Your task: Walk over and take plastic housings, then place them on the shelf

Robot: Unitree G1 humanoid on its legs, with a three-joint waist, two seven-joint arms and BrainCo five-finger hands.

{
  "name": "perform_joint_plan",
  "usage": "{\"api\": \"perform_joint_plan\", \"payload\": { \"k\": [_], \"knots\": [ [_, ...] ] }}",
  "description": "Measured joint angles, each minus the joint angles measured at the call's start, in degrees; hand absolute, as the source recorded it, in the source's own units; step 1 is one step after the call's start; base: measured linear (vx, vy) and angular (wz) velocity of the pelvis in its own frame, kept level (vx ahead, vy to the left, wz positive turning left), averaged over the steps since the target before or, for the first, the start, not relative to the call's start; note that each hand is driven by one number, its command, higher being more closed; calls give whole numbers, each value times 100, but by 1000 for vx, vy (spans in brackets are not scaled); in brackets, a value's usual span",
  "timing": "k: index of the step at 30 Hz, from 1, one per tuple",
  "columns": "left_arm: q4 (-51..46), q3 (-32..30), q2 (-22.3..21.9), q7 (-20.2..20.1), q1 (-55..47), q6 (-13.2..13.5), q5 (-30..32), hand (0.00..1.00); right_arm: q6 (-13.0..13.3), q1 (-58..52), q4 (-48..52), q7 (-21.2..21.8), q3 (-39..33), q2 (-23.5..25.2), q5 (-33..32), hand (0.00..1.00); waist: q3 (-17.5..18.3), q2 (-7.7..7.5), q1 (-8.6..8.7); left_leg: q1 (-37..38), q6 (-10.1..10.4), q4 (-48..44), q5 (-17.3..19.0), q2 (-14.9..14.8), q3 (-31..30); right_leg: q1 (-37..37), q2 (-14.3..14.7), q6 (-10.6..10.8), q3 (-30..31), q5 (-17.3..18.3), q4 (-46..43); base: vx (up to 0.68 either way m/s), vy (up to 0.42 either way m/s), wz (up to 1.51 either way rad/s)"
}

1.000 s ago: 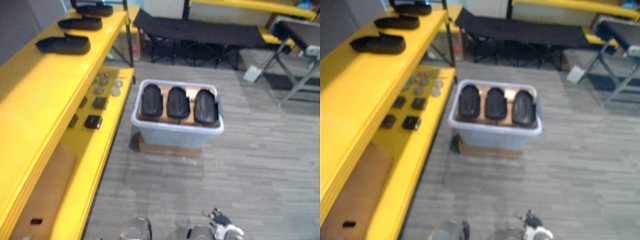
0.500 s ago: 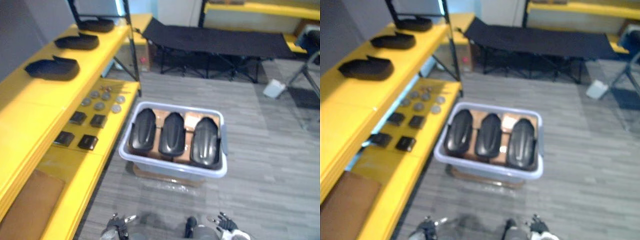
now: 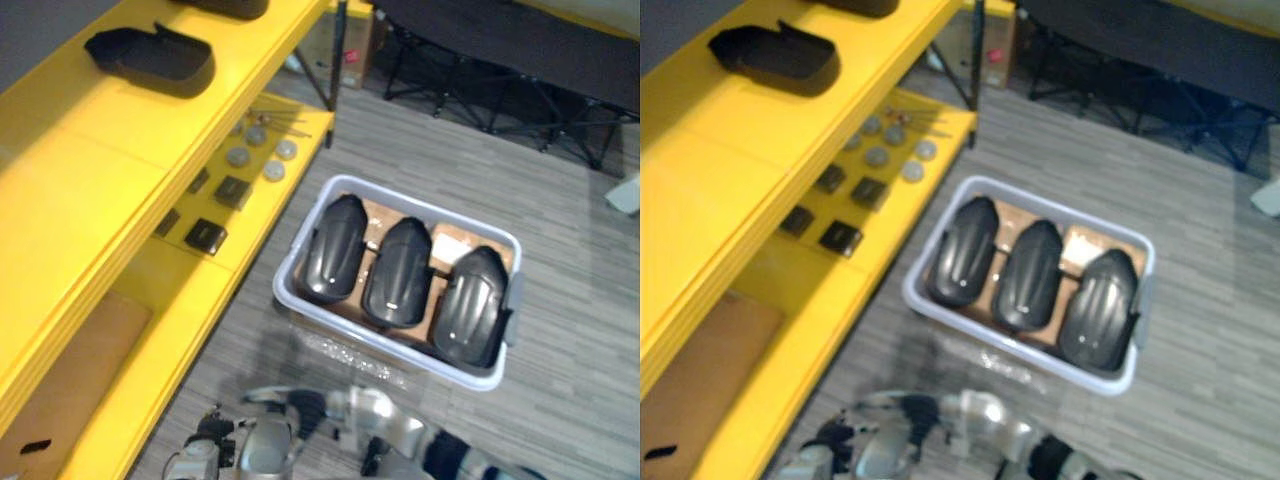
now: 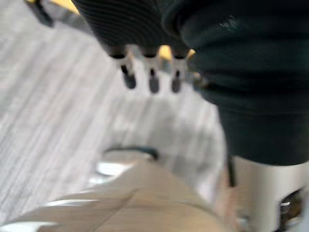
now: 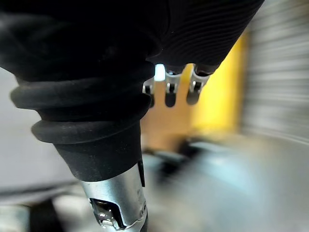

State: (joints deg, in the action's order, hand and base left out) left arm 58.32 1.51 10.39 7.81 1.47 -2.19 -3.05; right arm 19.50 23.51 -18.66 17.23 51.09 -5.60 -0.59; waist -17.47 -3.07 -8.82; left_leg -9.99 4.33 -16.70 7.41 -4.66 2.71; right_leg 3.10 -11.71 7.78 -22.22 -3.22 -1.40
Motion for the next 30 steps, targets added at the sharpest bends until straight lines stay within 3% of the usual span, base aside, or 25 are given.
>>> {"api": "perform_joint_plan", "payload": {
  "k": [2, 4, 5, 7, 10, 12, 15, 20, 23, 30],
  "knots": [
    [80, 3, 13, -1, 13, 104, 141, 0, -256, 346, 522, -677, -724, 240, -204, 0, -93, -9, 8, -1, -13, -16, 30, -13, -7, -18, 17, -52, 19, -44, -7, -22, 50, -4],
    [83, -15, 29, 1, 20, 232, 140, 0, -635, 838, 1050, -1764, -1921, 413, -208, 0, -259, -24, 14, -28, -21, -103, 130, -53, 119, -127, 26, -76, 95, -88, -31, -87, 71, -31],
    [84, -16, 36, 5, 30, 276, 140, 0, -731, 896, 1181, -2086, -2256, 371, -212, 0, -312, -33, 25, -47, -28, -154, 165, -59, 162, -148, 24, -68, 146, -98, -26, -127, 86, -44],
    [80, -16, 39, 50, 40, 362, 137, 0, -974, 883, 1694, -3139, -3381, 35, -211, 0, -381, -100, 92, -242, -51, -305, 225, -81, 338, -375, 6, -21, 365, -144, -11, -107, 73, -38],
    [77, -19, 82, 121, 43, 466, 113, 0, -1136, 247, 2016, -4028, -4487, -431, -410, 0, -499, -139, 332, -340, -57, -394, 228, -116, 504, -532, 6, -13, 569, -164, 0, -63, 28, -29],
    [72, -19, 95, 149, 34, 470, 111, 0, -1170, -257, 2262, -4355, -4960, -588, -594, 0, -535, -138, 422, -332, -43, -398, 237, -173, 609, -607, 44, -26, 698, -177, -1, -37, -14, -36],
    [10, -17, 184, 218, 27, 466, 114, 0, -1301, -1152, 2696, -4819, -5842, -724, -970, 0, -674, -151, 706, -354, 26, -477, 300, -329, 747, -724, 186, -45, 945, -190, 4, -47, -41, -39],
    [-271, -18, 353, 276, 78, 549, -13, 0, -1306, -1968, 2573, -4849, -6572, -749, -1220, 0, -886, -232, 901, -739, 110, -777, 407, -660, 921, -1143, 458, -123, 1246, -206, 17, -82, -60, -36],
    [-389, -18, 427, 328, 83, 623, -174, 0, -1286, -1873, 2043, -4892, -6591, -750, -1215, 0, -934, -322, 887, -849, 125, -786, 398, -743, 1023, -1331, 522, -156, 1338, -250, 19, -54, -61, -20],
    [-445, -19, 478, 340, 222, 634, -340, 0, -1326, -1008, 346, -5364, -6674, -864, -1260, 0, -975, -370, 778, -1258, 118, -940, 391, -752, 913, -1590, 554, -163, 1281, -378, 135, -11, -38, 1]
  ]
}}
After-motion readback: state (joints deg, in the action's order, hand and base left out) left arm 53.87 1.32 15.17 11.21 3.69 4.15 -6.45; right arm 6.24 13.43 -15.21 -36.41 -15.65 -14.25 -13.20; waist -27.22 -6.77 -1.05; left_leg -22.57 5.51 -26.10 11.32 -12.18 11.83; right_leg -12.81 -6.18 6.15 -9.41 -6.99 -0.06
